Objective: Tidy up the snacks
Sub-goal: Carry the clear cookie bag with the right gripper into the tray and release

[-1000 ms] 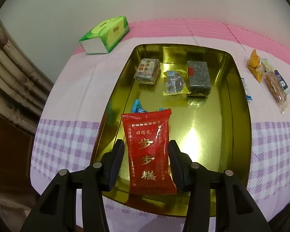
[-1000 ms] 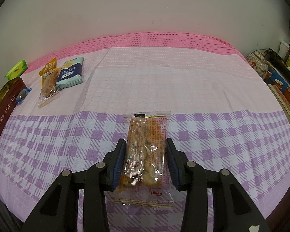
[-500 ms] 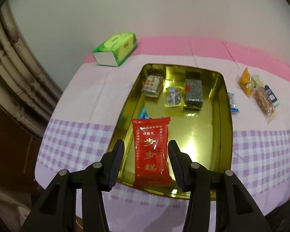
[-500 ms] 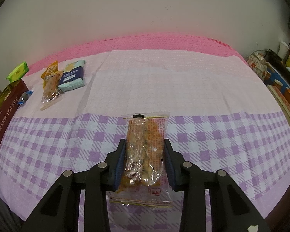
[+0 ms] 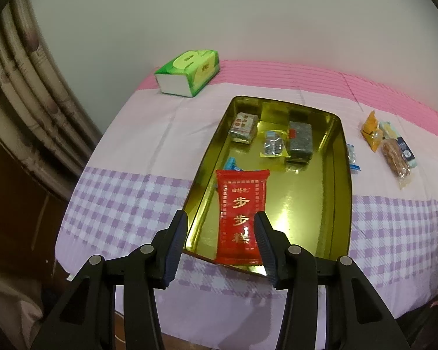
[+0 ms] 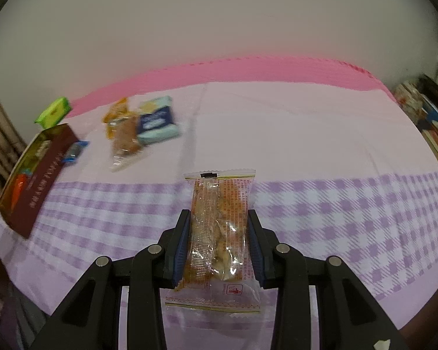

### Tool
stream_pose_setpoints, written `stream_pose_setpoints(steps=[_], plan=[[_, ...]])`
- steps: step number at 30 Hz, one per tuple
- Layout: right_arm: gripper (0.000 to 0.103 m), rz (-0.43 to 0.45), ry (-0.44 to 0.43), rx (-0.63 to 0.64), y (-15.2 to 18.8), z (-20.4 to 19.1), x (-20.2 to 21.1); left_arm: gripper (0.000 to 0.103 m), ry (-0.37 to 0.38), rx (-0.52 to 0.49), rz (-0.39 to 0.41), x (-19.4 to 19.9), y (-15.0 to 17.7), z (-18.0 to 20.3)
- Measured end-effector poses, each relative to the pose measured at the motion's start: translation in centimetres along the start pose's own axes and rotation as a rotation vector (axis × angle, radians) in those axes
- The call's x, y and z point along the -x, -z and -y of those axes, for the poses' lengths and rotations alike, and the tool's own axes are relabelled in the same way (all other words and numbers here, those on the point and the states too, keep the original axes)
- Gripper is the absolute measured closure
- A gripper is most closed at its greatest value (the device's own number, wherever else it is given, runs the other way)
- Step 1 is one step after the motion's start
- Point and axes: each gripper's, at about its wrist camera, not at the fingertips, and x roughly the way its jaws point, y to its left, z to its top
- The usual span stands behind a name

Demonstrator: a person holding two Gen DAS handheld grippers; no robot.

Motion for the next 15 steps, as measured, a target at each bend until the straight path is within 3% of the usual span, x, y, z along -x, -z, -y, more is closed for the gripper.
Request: stream_pose_setpoints(steps=[8,15], plan=[[0.069,0.031,-0.115,0.089,-2.6,-6.5,1.8,0.055,-0.003,0.083,-0.019,-0.4,-0.3,-2.1],[0.069,0.041,-0.257,0.144,-5.0,-12.6,2.7,0.055,-0.013,0.092,-0.020,-0.4,-0.3,-2.3]])
